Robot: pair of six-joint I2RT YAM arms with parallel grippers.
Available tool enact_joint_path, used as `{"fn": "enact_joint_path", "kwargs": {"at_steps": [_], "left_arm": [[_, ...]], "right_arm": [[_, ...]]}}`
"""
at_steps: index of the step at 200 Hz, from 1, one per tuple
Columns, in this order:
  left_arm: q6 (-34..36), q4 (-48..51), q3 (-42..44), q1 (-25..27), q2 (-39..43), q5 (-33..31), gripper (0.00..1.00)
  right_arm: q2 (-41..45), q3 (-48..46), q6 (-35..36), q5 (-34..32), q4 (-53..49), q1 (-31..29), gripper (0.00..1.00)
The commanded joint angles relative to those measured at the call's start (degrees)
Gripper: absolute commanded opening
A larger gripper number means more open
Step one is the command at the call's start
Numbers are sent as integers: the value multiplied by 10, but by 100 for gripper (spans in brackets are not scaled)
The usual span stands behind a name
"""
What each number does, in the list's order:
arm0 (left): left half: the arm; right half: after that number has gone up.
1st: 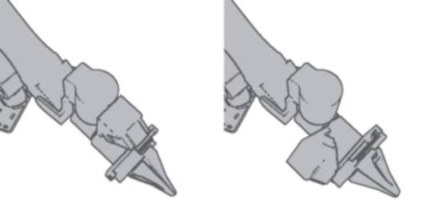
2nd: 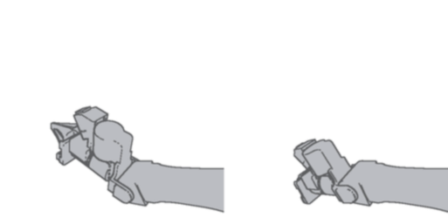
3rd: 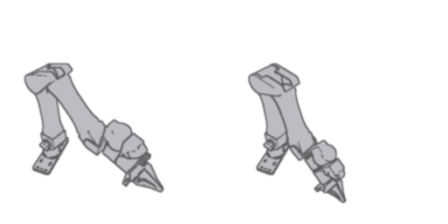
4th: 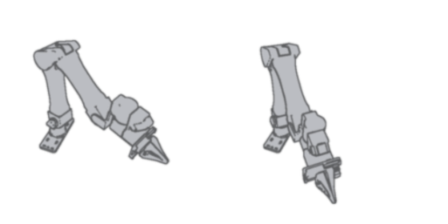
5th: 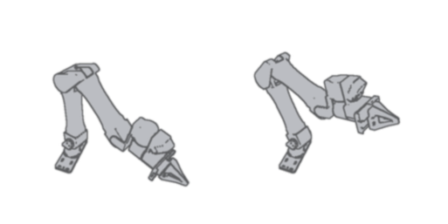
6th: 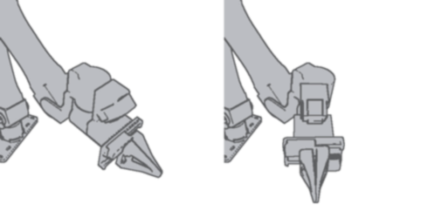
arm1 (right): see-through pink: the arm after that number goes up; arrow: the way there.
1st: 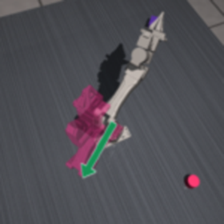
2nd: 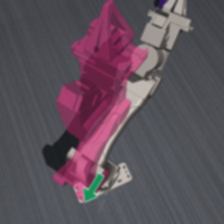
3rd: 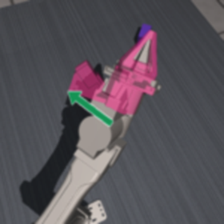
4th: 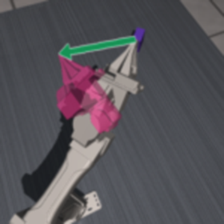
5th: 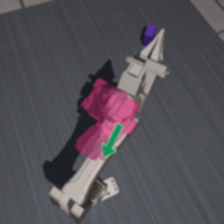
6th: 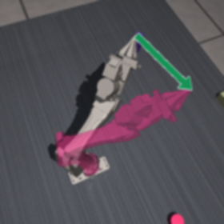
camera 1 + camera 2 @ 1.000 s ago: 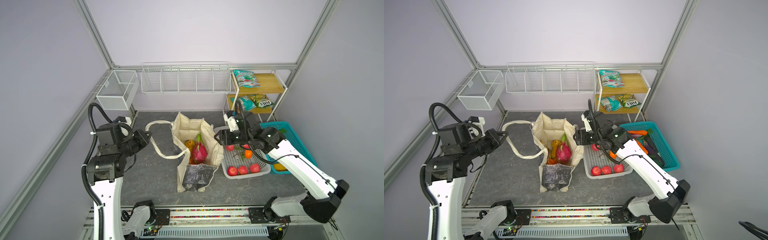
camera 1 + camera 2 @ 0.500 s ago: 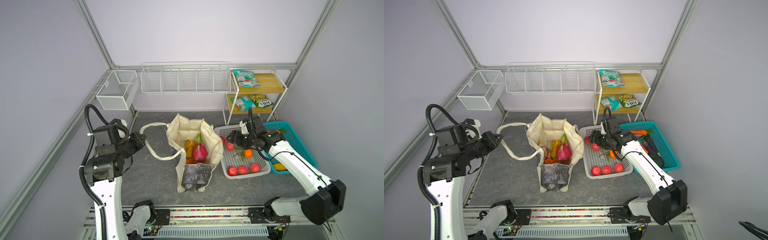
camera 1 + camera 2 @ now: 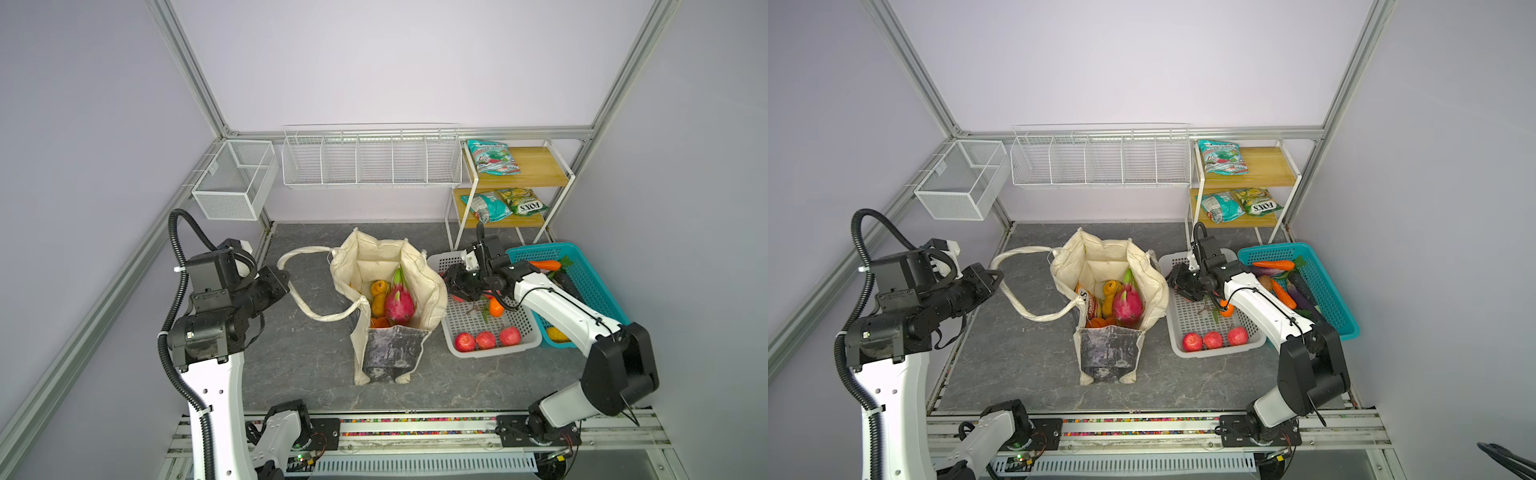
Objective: Place the food into the grocery bag and tie it
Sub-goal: 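Release the tote rim and move the right gripper over the white basket, then close the right gripper on the second tote handle beside the basket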
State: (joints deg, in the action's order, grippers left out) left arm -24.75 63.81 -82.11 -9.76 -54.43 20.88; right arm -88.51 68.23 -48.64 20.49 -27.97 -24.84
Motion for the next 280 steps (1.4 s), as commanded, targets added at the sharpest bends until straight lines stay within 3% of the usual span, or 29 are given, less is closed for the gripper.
{"fn": "enact_joint_path", "kwargs": {"at_steps": [1, 95, 170, 241, 280], "left_arm": [[9, 6, -14, -5, 3, -2, 0], [7, 3, -10, -5, 5, 4, 0], [7, 2, -8, -6, 6, 5, 0], [8, 2, -9, -6, 6, 8, 0], [8, 7, -16, -6, 6, 10, 0]], "right_arm": [[-11, -9, -13, 25, 23, -2, 56], [-61, 8, -11, 44, 37, -11, 47], [-74, 19, -10, 42, 39, -17, 29], [-64, 21, -9, 45, 35, -18, 17], [-12, 17, 2, 28, 32, -18, 11]]}}
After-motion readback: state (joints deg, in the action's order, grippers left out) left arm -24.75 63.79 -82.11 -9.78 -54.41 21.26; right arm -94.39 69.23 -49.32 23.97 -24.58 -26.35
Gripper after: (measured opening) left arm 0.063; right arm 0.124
